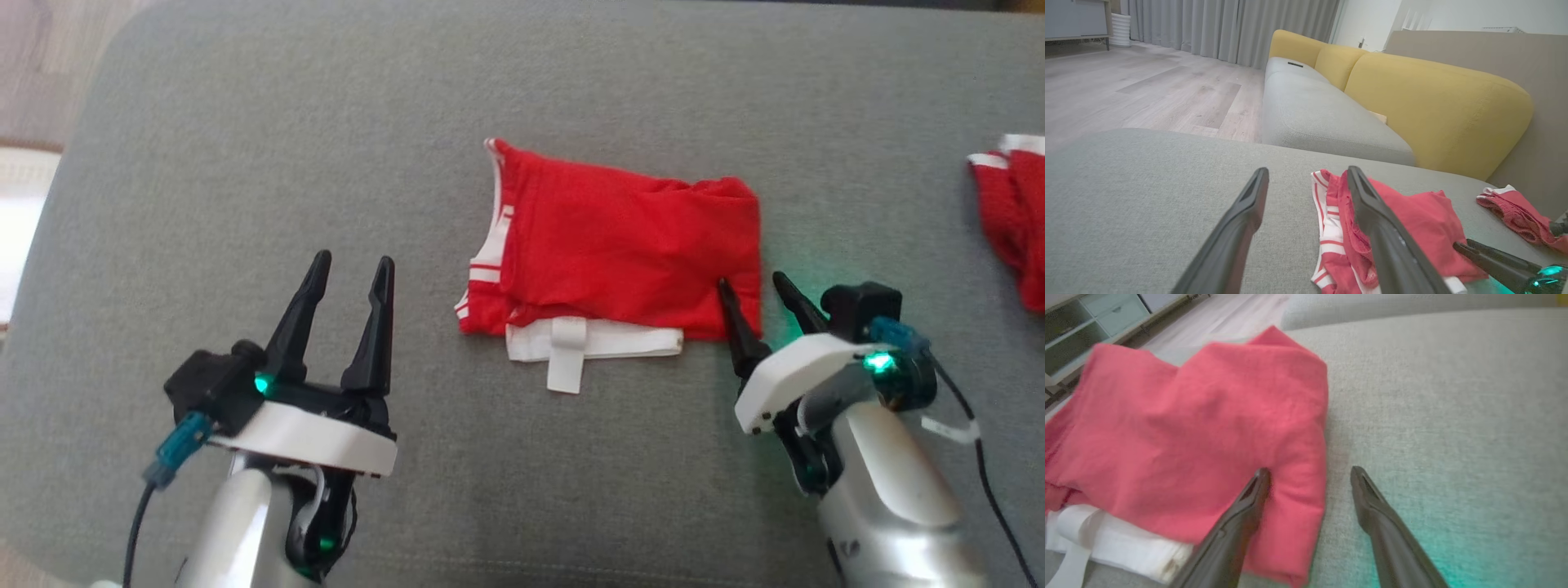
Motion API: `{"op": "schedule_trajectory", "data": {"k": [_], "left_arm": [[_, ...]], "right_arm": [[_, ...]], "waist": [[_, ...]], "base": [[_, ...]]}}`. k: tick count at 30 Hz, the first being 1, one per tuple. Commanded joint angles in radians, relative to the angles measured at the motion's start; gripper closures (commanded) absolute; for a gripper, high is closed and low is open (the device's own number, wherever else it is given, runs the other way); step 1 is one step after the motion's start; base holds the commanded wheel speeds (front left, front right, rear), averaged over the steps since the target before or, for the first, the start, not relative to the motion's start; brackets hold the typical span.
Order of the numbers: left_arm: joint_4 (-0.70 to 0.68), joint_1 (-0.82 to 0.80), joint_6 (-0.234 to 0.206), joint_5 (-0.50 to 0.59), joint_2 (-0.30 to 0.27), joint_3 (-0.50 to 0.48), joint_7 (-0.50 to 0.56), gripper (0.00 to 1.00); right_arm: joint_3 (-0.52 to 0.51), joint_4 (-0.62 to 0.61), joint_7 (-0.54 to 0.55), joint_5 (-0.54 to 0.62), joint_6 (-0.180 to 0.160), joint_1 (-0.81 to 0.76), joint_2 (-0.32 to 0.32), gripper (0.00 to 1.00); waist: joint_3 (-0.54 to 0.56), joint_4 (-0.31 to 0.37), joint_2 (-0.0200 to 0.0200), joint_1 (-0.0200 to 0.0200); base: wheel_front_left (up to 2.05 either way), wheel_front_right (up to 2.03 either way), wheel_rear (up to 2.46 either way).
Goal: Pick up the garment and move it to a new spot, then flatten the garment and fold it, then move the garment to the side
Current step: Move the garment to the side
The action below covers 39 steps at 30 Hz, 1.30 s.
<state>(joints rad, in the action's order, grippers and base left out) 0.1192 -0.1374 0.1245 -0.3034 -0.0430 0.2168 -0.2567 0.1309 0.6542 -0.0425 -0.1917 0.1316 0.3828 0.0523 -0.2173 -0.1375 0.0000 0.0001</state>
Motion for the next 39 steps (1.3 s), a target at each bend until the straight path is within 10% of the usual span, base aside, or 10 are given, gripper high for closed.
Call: {"op": "schedule_trajectory", "data": {"k": [1,11,13,14,25,39], "left_arm": [[-0.030,-0.051,0.006,-0.004,-0.007,-0.022,-0.005,0.00],[-0.022,-0.062,0.006,-0.004,-0.007,-0.027,-0.005,0.00],[-0.023,-0.062,0.006,-0.003,-0.007,-0.029,-0.005,0.00],[-0.023,-0.062,0.006,-0.002,-0.007,-0.030,-0.005,0.00],[-0.037,-0.053,0.006,0.006,-0.007,-0.047,-0.005,0.00],[-0.057,-0.094,0.006,0.000,-0.007,-0.034,-0.005,0.00]], "right_arm": [[0.034,0.014,0.012,-0.023,-0.001,0.053,-0.002,0.00],[0.114,0.199,0.050,-0.054,-0.001,0.124,-0.002,0.00],[0.128,0.220,0.042,-0.040,-0.001,0.138,-0.002,0.88],[0.134,0.229,0.037,-0.028,-0.001,0.145,-0.002,1.00],[0.133,0.211,-0.052,0.253,-0.001,0.235,0.050,1.00],[0.197,0.026,0.064,0.244,-0.001,0.344,0.417,1.00]], "waist": [[-0.018,-0.020,0.0000,-0.0001],[-0.018,-0.025,0.0000,-0.0001],[-0.012,-0.016,0.0000,-0.0001],[-0.008,-0.011,0.0000,-0.0001],[0.026,0.091,0.0000,-0.0001],[-0.045,0.192,0.0000,-0.0001]], "base": [[0.00,0.00,0.00],[0.00,0.00,0.00],[0.00,0.00,0.00],[0.00,0.00,0.00],[0.00,0.00,0.00],[0.00,0.00,0.00]]}}
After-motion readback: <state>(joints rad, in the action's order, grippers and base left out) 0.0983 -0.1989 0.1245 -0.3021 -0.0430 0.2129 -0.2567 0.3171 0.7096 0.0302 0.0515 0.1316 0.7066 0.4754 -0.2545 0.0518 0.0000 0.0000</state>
